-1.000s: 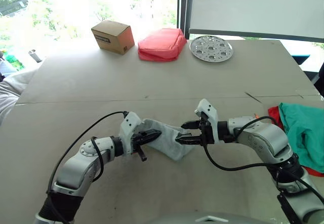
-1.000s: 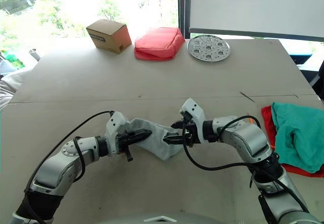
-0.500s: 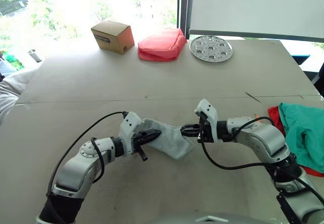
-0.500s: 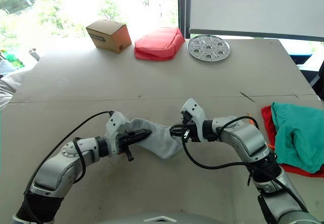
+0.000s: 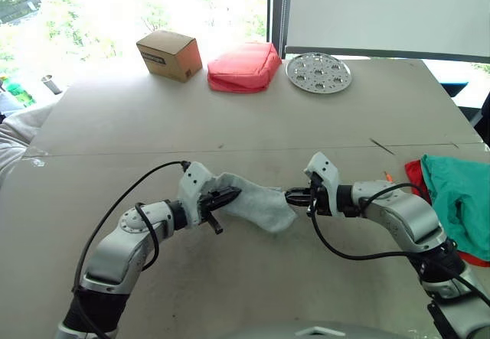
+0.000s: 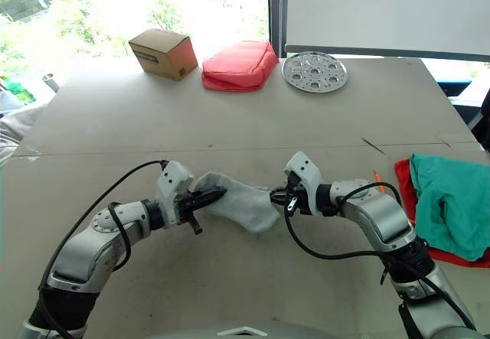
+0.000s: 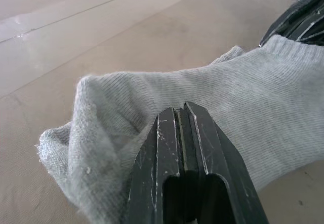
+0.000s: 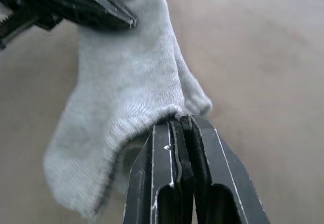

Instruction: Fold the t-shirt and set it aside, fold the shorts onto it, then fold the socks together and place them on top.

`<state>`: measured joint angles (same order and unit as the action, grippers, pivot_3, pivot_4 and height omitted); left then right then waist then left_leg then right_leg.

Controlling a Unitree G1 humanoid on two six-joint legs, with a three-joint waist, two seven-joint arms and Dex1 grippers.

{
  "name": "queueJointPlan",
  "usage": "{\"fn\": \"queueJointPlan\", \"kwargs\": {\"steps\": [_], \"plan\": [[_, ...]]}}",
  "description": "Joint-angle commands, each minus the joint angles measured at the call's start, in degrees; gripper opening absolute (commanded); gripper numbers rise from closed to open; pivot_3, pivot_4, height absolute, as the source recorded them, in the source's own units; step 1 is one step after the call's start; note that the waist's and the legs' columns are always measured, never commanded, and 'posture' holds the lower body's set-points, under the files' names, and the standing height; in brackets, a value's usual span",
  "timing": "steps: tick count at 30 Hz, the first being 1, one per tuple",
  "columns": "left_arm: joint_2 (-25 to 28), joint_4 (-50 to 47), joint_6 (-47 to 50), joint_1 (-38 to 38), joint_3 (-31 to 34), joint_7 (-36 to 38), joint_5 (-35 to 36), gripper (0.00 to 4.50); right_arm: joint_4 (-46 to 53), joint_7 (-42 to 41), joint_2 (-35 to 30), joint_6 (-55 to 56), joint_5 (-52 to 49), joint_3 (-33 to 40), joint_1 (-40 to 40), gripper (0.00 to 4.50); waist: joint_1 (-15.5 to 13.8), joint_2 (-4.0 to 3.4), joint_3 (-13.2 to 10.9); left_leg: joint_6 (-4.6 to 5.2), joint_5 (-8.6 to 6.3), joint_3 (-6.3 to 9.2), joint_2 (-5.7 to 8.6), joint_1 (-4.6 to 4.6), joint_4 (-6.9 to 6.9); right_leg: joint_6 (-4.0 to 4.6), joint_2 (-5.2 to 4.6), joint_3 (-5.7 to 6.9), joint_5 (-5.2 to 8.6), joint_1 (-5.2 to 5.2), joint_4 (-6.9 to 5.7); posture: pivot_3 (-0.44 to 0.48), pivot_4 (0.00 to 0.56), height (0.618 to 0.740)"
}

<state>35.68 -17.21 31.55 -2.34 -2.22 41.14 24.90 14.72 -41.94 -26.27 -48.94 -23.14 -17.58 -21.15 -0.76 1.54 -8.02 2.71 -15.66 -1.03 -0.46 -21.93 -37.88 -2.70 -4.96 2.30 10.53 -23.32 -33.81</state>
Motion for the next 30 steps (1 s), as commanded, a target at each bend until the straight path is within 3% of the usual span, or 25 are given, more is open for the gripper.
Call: {"fn": "queueJointPlan", "kwargs": {"steps": [1,5,6,7,8,10,11,13,16,19,24,30], "plan": [[-0.9,2.1,-0.1,-1.8,-0.7,-0.2,-1.4,0.00,0.0,0.8,-0.3,3.5,2.0,0.9,-0.2,0.65,-0.1,0.02,0.0,0.00,0.00,0.00,0.00,-0.01,0.00,0.00,0.00,0.00,0.00,0.00,0.00,0.000,0.150,0.739],[-0.8,4.4,2.0,-2.8,-1.2,0.5,-1.5,0.00,2.2,-0.7,-2.9,6.5,3.0,2.3,2.0,2.39,-0.2,0.04,0.0,0.00,0.00,0.02,0.02,-0.01,0.00,0.00,0.00,0.00,0.00,0.00,0.01,0.000,0.150,0.739],[-0.6,4.1,1.9,-2.3,-0.7,0.6,-1.4,0.68,3.3,-1.9,-4.1,8.2,2.6,3.5,3.0,2.81,-0.2,0.04,0.0,0.00,0.00,0.03,0.02,-0.01,0.00,0.00,0.00,0.01,0.01,0.01,0.00,0.000,0.150,0.739],[-1.0,3.0,2.4,-1.4,1.1,0.1,0.0,0.77,4.5,-3.2,-5.5,10.1,2.0,5.2,4.1,3.07,-0.2,0.04,0.0,0.00,0.00,0.04,0.02,-0.01,0.01,0.00,0.00,0.01,0.01,0.01,0.01,0.000,0.150,0.739],[-1.5,1.1,3.3,-0.4,3.4,0.0,2.5,1.49,5.6,-4.7,-6.7,11.7,1.2,6.7,5.1,3.19,-0.1,0.04,0.0,0.00,0.00,0.03,0.01,-0.01,0.01,0.00,-0.01,0.01,0.01,0.01,0.01,0.000,0.150,0.739],[-4.0,-2.8,8.0,0.7,10.8,-1.7,12.4,1.75,7.6,-6.8,-7.9,14.0,-0.9,9.5,6.6,3.19,0.1,0.00,0.0,0.00,0.00,-0.01,-0.01,0.02,0.02,-0.03,-0.01,-0.01,0.02,0.01,0.01,0.000,0.150,0.739],[-4.0,-4.2,13.0,1.5,16.7,-3.0,21.9,2.32,8.9,-8.2,-7.8,15.7,-2.6,10.9,7.6,3.19,0.1,0.07,-0.1,0.01,0.00,-0.02,-0.09,0.00,0.02,-0.24,-0.02,-0.04,0.14,-0.02,0.02,0.000,0.150,0.739],[-2.9,-5.4,20.0,3.3,25.2,-5.9,33.9,2.32,10.8,-10.2,-7.5,19.4,-3.9,12.2,9.1,3.19,0.3,0.23,-0.1,0.00,0.00,0.03,-0.22,-0.02,0.04,-0.25,0.06,-0.02,0.14,-0.07,0.01,0.000,0.150,0.739],[-1.7,-5.1,24.9,7.3,32.7,-12.3,40.1,2.32,12.9,-12.3,-6.9,24.6,-3.8,11.6,11.5,3.19,0.2,0.19,-0.1,0.00,0.00,0.03,-0.25,0.01,0.13,-0.26,0.07,-0.02,0.15,-0.09,0.01,0.000,0.150,0.739],[-1.9,-6.4,26.4,9.9,35.2,-17.4,42.5,2.32,13.9,-13.0,-6.3,27.7,-3.6,11.1,12.9,3.19,-0.2,0.12,-0.1,-0.03,0.01,-0.02,-0.13,0.03,0.14,-0.26,-0.01,-0.06,0.15,-0.07,0.01,0.000,0.150,0.739],[-4.5,-7.7,25.7,9.4,29.3,-24.7,37.9,2.32,15.0,-11.8,-5.1,29.2,-2.2,9.2,14.1,3.19,-0.6,0.25,-0.1,-0.06,0.01,-0.02,-0.08,0.03,0.11,-0.23,-0.07,-0.06,0.14,-0.05,0.00,0.000,0.150,0.739],[-6.8,-7.4,24.5,4.8,21.9,-26.5,34.3,2.32,14.7,-10.5,-5.4,28.7,-1.9,9.5,13.5,3.19,-0.4,0.27,-0.1,-0.08,0.03,-0.02,-0.06,0.01,0.12,0.04,-0.02,-0.06,-0.01,-0.08,-0.02,0.000,0.150,0.739]]}}
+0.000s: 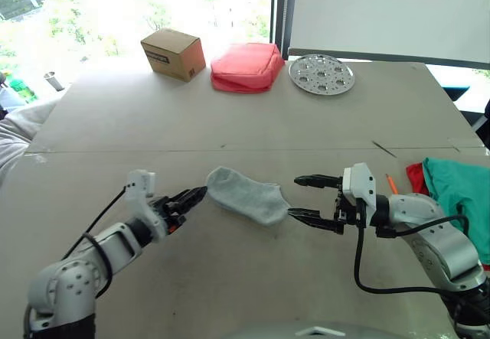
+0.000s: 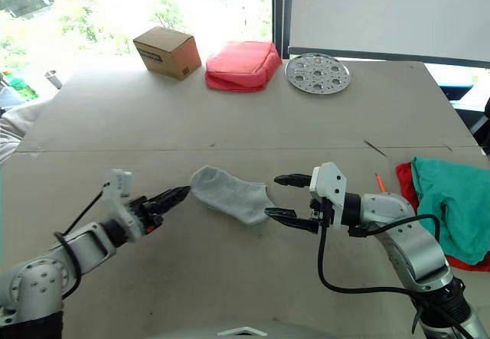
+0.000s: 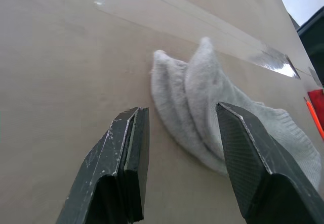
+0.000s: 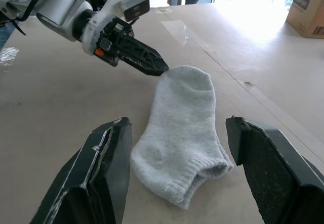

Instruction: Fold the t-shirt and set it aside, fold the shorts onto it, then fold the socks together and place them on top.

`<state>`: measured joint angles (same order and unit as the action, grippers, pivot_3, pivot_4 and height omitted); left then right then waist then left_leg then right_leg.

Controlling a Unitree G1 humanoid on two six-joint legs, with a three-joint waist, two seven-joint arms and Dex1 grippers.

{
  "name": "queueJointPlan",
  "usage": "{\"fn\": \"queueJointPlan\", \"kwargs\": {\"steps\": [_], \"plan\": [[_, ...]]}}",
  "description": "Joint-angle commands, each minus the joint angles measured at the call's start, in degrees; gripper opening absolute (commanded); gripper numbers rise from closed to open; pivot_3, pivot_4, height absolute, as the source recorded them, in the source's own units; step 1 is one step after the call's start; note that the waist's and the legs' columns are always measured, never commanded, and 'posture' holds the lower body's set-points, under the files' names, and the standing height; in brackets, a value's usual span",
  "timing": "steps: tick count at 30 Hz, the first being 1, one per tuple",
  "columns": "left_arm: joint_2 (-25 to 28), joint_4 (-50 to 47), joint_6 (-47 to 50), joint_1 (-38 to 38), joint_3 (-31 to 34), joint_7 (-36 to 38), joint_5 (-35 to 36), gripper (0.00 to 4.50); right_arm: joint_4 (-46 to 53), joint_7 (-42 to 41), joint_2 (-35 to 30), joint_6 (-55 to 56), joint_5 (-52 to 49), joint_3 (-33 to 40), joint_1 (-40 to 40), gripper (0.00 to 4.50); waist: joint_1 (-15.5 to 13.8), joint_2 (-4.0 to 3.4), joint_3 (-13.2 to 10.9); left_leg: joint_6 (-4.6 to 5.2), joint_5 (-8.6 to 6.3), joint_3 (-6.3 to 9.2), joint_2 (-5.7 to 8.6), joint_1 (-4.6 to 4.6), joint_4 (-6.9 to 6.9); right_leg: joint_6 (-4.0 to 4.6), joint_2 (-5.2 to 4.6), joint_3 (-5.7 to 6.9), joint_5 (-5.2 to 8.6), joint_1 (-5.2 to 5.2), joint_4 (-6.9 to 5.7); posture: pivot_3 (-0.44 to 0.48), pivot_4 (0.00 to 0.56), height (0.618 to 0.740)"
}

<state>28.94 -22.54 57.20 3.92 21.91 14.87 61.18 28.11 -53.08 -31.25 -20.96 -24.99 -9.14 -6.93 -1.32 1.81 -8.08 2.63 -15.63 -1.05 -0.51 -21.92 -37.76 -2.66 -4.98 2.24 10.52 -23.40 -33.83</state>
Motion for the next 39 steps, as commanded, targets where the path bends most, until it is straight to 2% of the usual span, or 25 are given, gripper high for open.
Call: {"fn": "queueJointPlan", "kwargs": {"steps": [1,3,6,10,14,17,21,22,25,26,28,33,34,38,39], "plan": [[0.0,-2.1,-1.7,-1.8,-3.4,-0.4,-3.5,2.57,1.2,0.7,-0.6,0.7,-0.1,1.2,-0.7,3.19,0.2,0.00,0.0,0.00,0.00,-0.01,0.00,0.01,0.01,0.00,0.01,-0.01,0.00,0.00,0.00,0.000,0.150,0.739],[-0.2,-1.9,-2.4,-2.6,-4.4,-0.9,-5.0,3.08,1.4,1.1,-0.9,0.4,-0.1,1.6,-0.7,3.19,0.4,0.00,0.0,0.00,0.00,-0.02,0.00,0.01,0.01,0.00,0.00,-0.01,0.00,0.00,0.01,0.000,0.150,0.739],[1.0,-2.1,-4.1,-3.3,-7.0,-2.2,-10.8,4.46,2.2,2.0,-1.3,0.1,-0.3,2.1,-0.2,3.19,0.3,0.00,0.0,0.00,0.00,-0.02,0.00,0.02,0.01,0.00,0.00,-0.01,0.01,0.01,0.01,0.000,0.150,0.739],[0.3,-3.0,-7.1,-5.1,-9.9,-4.7,-17.3,4.46,2.7,2.8,-1.5,0.2,0.1,1.8,0.2,3.19,0.3,-0.01,0.0,0.00,0.00,-0.05,0.00,0.03,0.01,0.00,0.00,-0.03,0.00,0.01,0.02,0.000,0.150,0.739],[-1.6,-5.4,-7.9,-5.4,-9.6,-5.7,-18.3,4.46,3.0,3.4,-1.4,0.1,0.1,1.6,0.2,3.19,0.4,0.01,0.1,0.00,0.00,-0.03,0.00,0.02,0.01,0.00,-0.01,-0.03,0.00,0.01,0.02,0.000,0.150,0.739],[-0.3,-8.2,-8.3,-3.7,-7.1,-5.4,-19.2,4.46,3.2,4.0,-1.4,0.1,0.3,1.5,0.4,3.19,0.4,0.02,0.0,0.00,0.00,-0.03,-0.02,-0.02,0.02,0.00,-0.01,-0.03,0.00,-0.03,0.03,0.000,0.150,0.739],[2.1,-5.2,-9.1,-2.5,-10.5,-3.2,-23.8,4.46,2.8,4.5,-0.9,0.5,0.8,0.9,0.1,3.19,0.4,-0.02,0.0,0.00,0.00,-0.04,-0.02,0.00,0.04,0.00,-0.02,-0.03,0.01,-0.03,0.03,0.000,0.150,0.739],[2.0,-3.7,-9.6,-2.6,-11.9,-2.8,-25.1,4.07,2.6,4.6,-0.8,0.6,1.0,0.7,0.0,3.19,0.3,-0.02,0.0,0.00,0.00,-0.05,-0.01,0.00,0.04,-0.01,-0.02,-0.03,0.01,-0.03,0.04,0.000,0.150,0.739],[1.9,-0.2,-13.6,-2.7,-15.9,0.4,-29.2,3.52,2.6,5.1,-0.3,0.5,1.1,0.5,-0.4,3.19,0.2,-0.06,0.1,0.01,0.00,-0.05,0.01,-0.01,0.04,-0.02,-0.02,-0.03,0.01,-0.02,0.05,0.000,0.150,0.739],[1.5,0.8,-14.3,-3.1,-16.5,0.8,-30.0,3.05,2.7,5.2,-0.3,0.5,1.3,0.5,-0.4,3.19,0.1,-0.07,0.1,0.01,0.00,-0.06,0.02,0.01,0.04,-0.02,-0.02,-0.02,0.01,-0.02,0.04,0.000,0.150,0.739],[0.7,2.4,-15.5,-3.7,-17.0,1.9,-30.9,2.54,3.0,5.4,-0.4,0.3,1.4,0.6,-0.3,3.19,0.0,-0.12,0.1,0.01,0.00,-0.06,0.02,0.00,0.04,-0.02,-0.02,-0.03,0.01,-0.02,0.05,0.000,0.150,0.739],[-0.6,4.1,-17.5,-4.0,-16.1,5.0,-30.9,0.25,3.5,5.9,-0.8,0.3,1.9,1.0,0.2,3.19,0.0,-0.12,0.1,0.01,0.00,-0.06,0.03,0.01,0.04,-0.02,-0.05,-0.03,0.01,-0.02,0.04,0.000,0.150,0.739],[-1.0,4.6,-17.8,-4.2,-15.2,5.3,-30.5,0.04,3.6,5.9,-0.8,0.3,2.0,1.0,0.3,3.19,0.0,-0.11,0.1,0.01,0.00,-0.05,0.03,0.01,0.04,-0.02,-0.05,-0.03,0.01,-0.02,0.04,0.000,0.150,0.739],[-1.7,7.9,-17.7,-6.3,-9.5,5.0,-28.7,0.04,3.6,6.4,-0.7,0.2,2.1,0.8,0.4,3.19,0.0,-0.10,0.1,0.02,0.00,-0.04,0.03,0.01,0.04,-0.03,-0.05,-0.02,0.01,-0.02,0.03,0.000,0.150,0.739],[-0.3,8.7,-19.3,-6.9,-8.1,5.0,-30.1,0.04,3.5,6.4,-0.7,0.3,2.1,0.8,0.4,3.19,0.0,-0.09,0.1,0.02,0.00,-0.04,0.03,0.01,0.04,-0.03,-0.04,-0.02,0.01,-0.02,0.03,0.000,0.150,0.739]]}}
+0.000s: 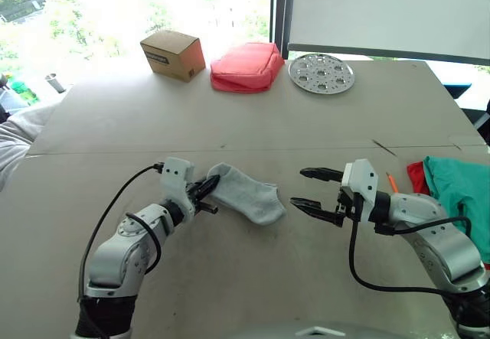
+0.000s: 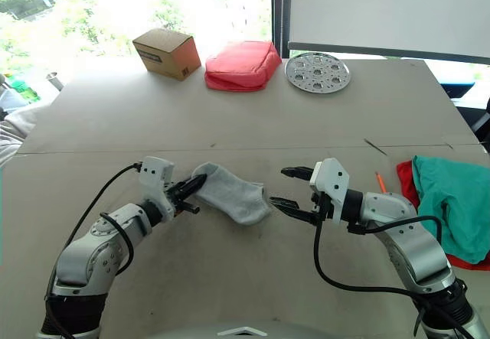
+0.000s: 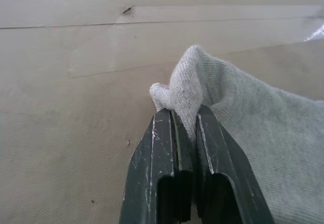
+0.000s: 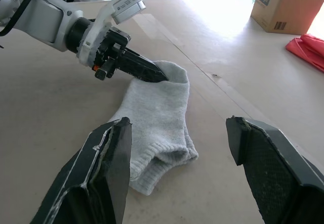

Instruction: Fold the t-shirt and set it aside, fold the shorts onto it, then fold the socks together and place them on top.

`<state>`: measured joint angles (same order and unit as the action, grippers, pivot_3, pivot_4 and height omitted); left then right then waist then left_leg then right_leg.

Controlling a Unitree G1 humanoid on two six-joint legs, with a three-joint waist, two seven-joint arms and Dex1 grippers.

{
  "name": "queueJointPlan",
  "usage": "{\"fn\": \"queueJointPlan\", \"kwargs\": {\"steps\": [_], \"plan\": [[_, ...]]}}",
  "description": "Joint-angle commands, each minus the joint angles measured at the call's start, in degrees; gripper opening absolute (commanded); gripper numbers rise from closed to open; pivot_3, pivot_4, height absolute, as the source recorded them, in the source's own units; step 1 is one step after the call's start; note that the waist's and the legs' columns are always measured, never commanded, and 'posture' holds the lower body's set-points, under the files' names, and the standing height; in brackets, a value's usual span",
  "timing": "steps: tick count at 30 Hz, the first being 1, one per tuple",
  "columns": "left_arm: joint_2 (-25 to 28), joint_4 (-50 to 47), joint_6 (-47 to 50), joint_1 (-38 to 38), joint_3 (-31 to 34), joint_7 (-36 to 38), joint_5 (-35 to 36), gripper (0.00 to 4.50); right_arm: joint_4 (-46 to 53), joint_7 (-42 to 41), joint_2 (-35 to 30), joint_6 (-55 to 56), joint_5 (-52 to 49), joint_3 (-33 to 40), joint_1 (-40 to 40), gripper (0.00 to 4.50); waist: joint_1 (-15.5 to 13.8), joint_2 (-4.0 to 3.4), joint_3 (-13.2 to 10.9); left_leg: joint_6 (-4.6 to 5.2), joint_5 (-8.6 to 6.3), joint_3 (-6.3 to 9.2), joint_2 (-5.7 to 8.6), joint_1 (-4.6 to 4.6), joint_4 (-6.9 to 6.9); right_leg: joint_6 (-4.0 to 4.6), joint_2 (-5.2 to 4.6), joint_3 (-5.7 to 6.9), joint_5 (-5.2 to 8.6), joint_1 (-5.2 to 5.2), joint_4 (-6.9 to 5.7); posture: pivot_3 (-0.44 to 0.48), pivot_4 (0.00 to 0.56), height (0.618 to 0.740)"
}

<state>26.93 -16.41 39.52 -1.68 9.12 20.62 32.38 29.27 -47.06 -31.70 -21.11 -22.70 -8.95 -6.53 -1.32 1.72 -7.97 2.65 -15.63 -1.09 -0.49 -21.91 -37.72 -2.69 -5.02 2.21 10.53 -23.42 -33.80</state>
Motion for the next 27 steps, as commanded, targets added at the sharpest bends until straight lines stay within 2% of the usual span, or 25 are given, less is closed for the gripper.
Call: {"fn": "queueJointPlan", "kwargs": {"steps": [1,6,10,17,21,27], "plan": [[3.5,3.0,-4.3,-1.7,5.6,-0.6,-3.8,0.04,2.2,0.3,-0.3,0.5,-0.1,0.6,-0.1,3.19,0.2,0.05,0.0,0.00,0.00,0.00,-0.01,0.00,0.00,0.00,0.01,0.01,0.00,0.00,0.00,0.000,0.150,0.739],[9.9,0.7,-16.1,-0.9,4.8,2.0,-13.5,0.04,1.4,0.1,0.0,0.7,-0.3,0.4,-0.5,3.19,0.4,0.04,-0.1,0.00,0.00,-0.02,-0.06,-0.03,0.04,0.01,0.06,0.01,0.00,-0.05,0.02,0.000,0.150,0.739],[11.6,-4.5,-22.9,1.9,1.4,3.7,-19.6,0.04,1.3,0.2,0.4,0.8,-0.1,0.0,-0.5,3.19,0.2,-0.04,-0.1,-0.01,-0.01,-0.03,-0.05,-0.06,0.04,0.02,-0.07,0.01,-0.01,-0.06,0.06,0.000,0.150,0.739],[13.6,-6.9,-34.0,4.4,-7.7,3.4,-35.6,0.04,1.7,0.8,0.6,0.4,0.2,-0.1,0.0,3.19,0.2,-0.07,-0.2,-0.03,-0.02,-0.07,-0.06,-0.07,0.11,0.02,-0.32,-0.01,-0.01,-0.13,0.05,0.000,0.150,0.739],[12.9,-7.2,-35.8,4.0,-11.7,4.9,-38.9,0.04,2.7,1.5,0.3,-0.1,0.2,0.2,0.8,3.19,0.3,-0.06,-0.2,-0.02,-0.01,-0.08,-0.06,-0.06,0.15,0.02,-0.21,0.00,-0.01,-0.15,0.05,0.000,0.150,0.739],[12.4,-7.7,-36.7,4.1,-17.1,10.2,-39.8,0.04,4.5,2.5,-0.2,-0.8,0.4,0.7,2.8,3.19,0.3,-0.04,-0.1,-0.02,-0.01,-0.09,-0.07,-0.06,0.16,0.01,-0.17,0.00,-0.01,-0.15,0.05,0.000,0.150,0.739]]}}
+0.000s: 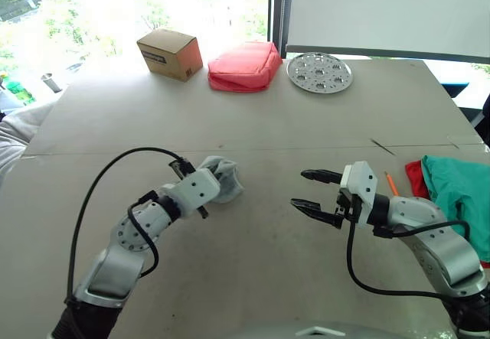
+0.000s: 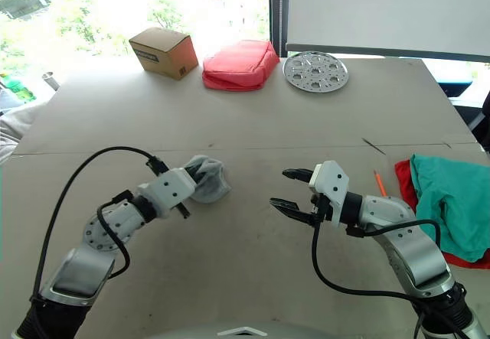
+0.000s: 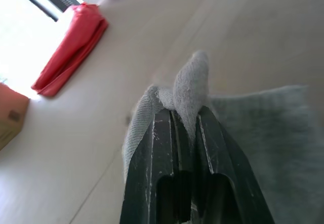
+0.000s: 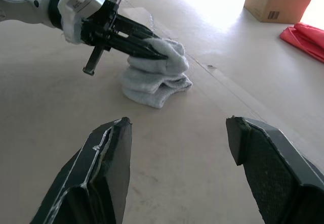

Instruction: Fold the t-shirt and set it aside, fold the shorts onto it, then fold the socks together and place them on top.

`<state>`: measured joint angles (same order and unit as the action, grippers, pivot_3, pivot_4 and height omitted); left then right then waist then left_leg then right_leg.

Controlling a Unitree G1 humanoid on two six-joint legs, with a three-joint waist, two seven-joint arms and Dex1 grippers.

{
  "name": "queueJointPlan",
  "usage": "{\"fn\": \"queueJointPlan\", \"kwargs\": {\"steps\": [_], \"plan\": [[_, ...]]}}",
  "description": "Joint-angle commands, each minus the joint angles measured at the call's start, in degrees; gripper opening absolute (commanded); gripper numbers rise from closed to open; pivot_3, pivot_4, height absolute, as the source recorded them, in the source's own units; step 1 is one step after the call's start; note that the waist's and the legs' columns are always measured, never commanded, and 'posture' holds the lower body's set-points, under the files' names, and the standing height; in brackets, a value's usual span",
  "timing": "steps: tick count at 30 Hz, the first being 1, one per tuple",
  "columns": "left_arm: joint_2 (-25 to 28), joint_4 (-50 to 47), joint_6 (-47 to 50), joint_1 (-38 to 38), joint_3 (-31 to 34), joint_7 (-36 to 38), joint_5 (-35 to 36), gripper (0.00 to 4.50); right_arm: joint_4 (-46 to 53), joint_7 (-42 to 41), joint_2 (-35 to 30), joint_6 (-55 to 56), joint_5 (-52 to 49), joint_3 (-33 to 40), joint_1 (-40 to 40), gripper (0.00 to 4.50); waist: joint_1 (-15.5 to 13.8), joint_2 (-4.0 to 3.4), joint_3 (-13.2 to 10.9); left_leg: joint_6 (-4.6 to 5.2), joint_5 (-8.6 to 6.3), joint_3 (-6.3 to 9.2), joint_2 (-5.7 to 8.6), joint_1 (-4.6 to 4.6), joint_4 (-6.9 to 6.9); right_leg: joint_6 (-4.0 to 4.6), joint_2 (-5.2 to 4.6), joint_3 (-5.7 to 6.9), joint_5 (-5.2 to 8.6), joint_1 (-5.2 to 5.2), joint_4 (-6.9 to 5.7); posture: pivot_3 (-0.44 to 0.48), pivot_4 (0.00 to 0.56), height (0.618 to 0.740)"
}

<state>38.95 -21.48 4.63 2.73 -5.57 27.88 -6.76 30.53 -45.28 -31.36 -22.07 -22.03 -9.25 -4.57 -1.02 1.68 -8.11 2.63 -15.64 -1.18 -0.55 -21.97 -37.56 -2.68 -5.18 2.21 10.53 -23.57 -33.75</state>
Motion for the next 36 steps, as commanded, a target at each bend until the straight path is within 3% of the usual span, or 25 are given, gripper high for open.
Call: {"fn": "queueJointPlan", "kwargs": {"steps": [1,6,9,10,11,12,16,19,21,23,24,27,30,33,36], "plan": [[0.5,-2.2,-2.3,-0.4,-3.5,3.8,-1.4,0.04,3.7,1.0,-0.6,0.0,-0.2,1.0,1.1,3.19,0.0,0.00,0.0,0.00,0.00,0.00,0.00,0.00,0.00,0.00,0.03,0.00,0.00,0.00,0.00,0.000,0.150,0.739],[-0.2,-0.2,1.0,-1.2,-5.5,8.5,0.7,0.04,4.9,2.2,-0.6,-0.7,-0.4,1.2,1.9,3.19,0.0,0.01,0.0,0.01,0.00,-0.02,0.00,0.02,0.00,-0.03,0.07,0.00,0.02,0.00,-0.01,0.000,0.150,0.739],[-1.1,-1.5,5.6,-2.5,-2.4,11.8,7.6,1.08,5.6,1.9,-1.2,-0.5,-0.8,1.6,2.8,3.19,-0.1,0.02,0.0,0.01,0.01,-0.01,0.00,0.01,0.00,-0.20,0.08,0.01,0.12,0.01,0.00,0.000,0.150,0.739],[-1.3,-2.4,7.3,-2.7,-0.6,12.7,10.7,1.66,5.7,1.7,-1.4,-0.3,-1.0,1.8,3.1,3.19,0.0,0.04,0.0,0.01,0.01,-0.01,0.00,0.00,0.00,-0.22,0.08,0.02,0.13,0.01,0.00,0.000,0.150,0.739],[-1.2,-4.4,11.2,-2.3,2.2,15.0,16.9,2.12,5.7,1.2,-1.5,0.0,-1.3,1.9,3.3,3.19,0.1,0.05,0.0,0.01,0.01,0.00,-0.01,0.00,0.00,-0.22,0.09,0.02,0.13,0.01,0.00,0.000,0.150,0.739],[-1.0,-5.7,14.0,-2.0,4.1,16.5,21.1,2.12,5.7,0.9,-1.6,0.3,-1.5,1.9,3.4,3.19,0.2,0.07,0.0,0.02,0.01,0.01,-0.02,0.00,0.00,-0.22,0.11,0.02,0.13,0.00,-0.01,0.000,0.150,0.739],[6.7,-9.1,39.0,-0.3,22.8,23.0,54.4,2.12,3.9,-2.6,-2.0,4.1,-2.0,2.1,3.4,3.19,0.6,0.00,-0.1,0.02,0.01,0.00,-0.11,0.04,0.00,-0.26,0.19,0.01,0.16,-0.01,-0.04,0.000,0.150,0.739],[10.3,-3.7,50.9,-5.2,29.1,19.6,71.6,2.12,2.2,-3.7,-2.0,5.7,-1.6,2.1,2.9,3.19,0.2,-0.11,-0.1,0.02,0.01,0.02,-0.12,0.08,0.00,-0.29,0.23,0.03,0.18,0.01,-0.05,0.000,0.150,0.739],[6.3,2.4,52.6,-12.9,29.2,11.6,75.1,2.12,1.4,-3.9,-1.8,5.6,-1.7,2.0,2.1,3.19,-0.5,-0.15,-0.2,0.02,0.02,0.07,-0.03,0.07,-0.03,-0.40,0.21,0.05,0.24,0.06,-0.06,0.000,0.150,0.739],[3.4,4.5,52.6,-17.1,27.1,8.5,74.0,2.12,1.9,-3.6,-1.6,5.2,-1.8,1.6,1.4,3.19,-1.0,-0.01,-0.1,0.03,0.02,0.17,0.11,0.10,-0.23,-0.43,0.20,0.05,0.24,0.25,-0.07,0.000,0.150,0.739],[2.3,4.6,51.3,-17.8,24.0,8.1,70.3,2.12,2.2,-3.1,-1.4,4.5,-2.0,1.4,1.1,3.19,-0.9,0.12,-0.1,0.04,0.02,0.18,0.14,0.11,-0.26,-0.43,0.21,0.05,0.23,0.30,-0.07,0.000,0.150,0.739],[-0.1,7.7,39.1,-16.7,11.8,8.1,51.6,1.36,3.1,-1.5,-1.1,3.9,-0.3,0.3,0.7,3.19,-0.7,0.23,0.0,0.04,0.01,0.12,0.20,0.18,-0.25,-0.16,0.22,-0.02,0.09,0.42,-0.06,0.000,0.150,0.739],[-2.0,12.8,26.9,-13.7,4.3,11.8,40.1,0.02,3.2,0.5,-0.6,2.1,1.2,-1.3,0.2,3.19,-0.2,0.12,0.0,0.00,0.03,0.06,0.26,0.18,-0.15,-0.12,0.23,-0.08,0.08,0.36,-0.04,0.000,0.150,0.739],[-3.6,18.9,17.7,-11.4,-0.8,14.1,31.7,0.02,2.8,3.5,1.6,-4.7,-0.9,-2.3,-1.6,3.19,0.0,0.19,0.0,0.00,0.03,0.07,0.12,0.18,-0.09,-0.10,0.23,-0.07,0.08,0.32,-0.03,0.000,0.150,0.739],[-5.2,22.4,12.5,-10.7,-0.5,16.7,30.0,0.02,-0.8,6.6,5.7,-9.3,-0.7,-4.1,-5.9,3.19,0.0,-0.07,0.2,0.00,0.02,0.03,0.09,0.24,-0.09,-0.10,0.10,-0.07,0.07,0.31,-0.02,0.000,0.150,0.739]]}}
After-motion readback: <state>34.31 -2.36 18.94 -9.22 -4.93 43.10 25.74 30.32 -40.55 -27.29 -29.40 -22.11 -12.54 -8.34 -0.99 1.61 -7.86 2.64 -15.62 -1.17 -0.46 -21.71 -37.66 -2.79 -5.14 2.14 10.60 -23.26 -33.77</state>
